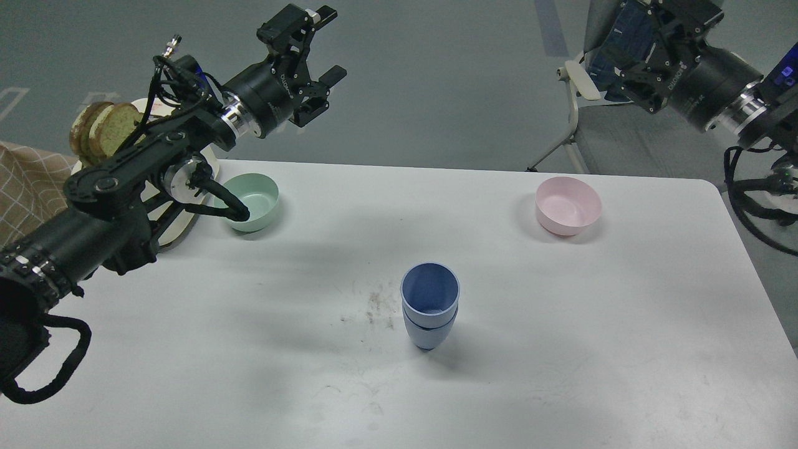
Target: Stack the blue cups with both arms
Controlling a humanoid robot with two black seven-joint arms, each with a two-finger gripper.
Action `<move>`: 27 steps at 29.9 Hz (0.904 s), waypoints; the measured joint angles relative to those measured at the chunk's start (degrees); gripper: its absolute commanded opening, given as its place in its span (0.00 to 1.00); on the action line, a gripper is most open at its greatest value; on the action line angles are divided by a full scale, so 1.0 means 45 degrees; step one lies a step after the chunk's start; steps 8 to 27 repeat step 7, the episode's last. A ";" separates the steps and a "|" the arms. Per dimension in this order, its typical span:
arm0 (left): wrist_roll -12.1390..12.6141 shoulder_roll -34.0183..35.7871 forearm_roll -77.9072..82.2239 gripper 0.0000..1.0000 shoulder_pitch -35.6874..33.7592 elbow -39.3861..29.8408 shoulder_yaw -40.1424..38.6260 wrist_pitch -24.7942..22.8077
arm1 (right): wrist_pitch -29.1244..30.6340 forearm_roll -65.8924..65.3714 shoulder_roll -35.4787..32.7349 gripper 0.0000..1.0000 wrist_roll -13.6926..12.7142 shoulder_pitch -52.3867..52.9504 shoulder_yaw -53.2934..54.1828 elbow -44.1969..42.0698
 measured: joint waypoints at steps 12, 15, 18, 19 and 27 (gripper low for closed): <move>0.0817 -0.1237 -0.0021 0.98 0.1009 0.1373 -0.1064 -0.0982 | 0.0016 0.0051 0.1986 0.96 0.0001 -0.1629 0.1851 -0.1233; 0.0817 -0.1237 -0.0021 0.98 0.1009 0.1373 -0.1064 -0.0982 | 0.0016 0.0051 0.1986 0.96 0.0001 -0.1629 0.1851 -0.1233; 0.0817 -0.1237 -0.0021 0.98 0.1009 0.1373 -0.1064 -0.0982 | 0.0016 0.0051 0.1986 0.96 0.0001 -0.1629 0.1851 -0.1233; 0.0817 -0.1237 -0.0021 0.98 0.1009 0.1373 -0.1064 -0.0982 | 0.0016 0.0051 0.1986 0.96 0.0001 -0.1629 0.1851 -0.1233; 0.0817 -0.1237 -0.0021 0.98 0.1009 0.1373 -0.1064 -0.0982 | 0.0016 0.0051 0.1986 0.96 0.0001 -0.1629 0.1851 -0.1233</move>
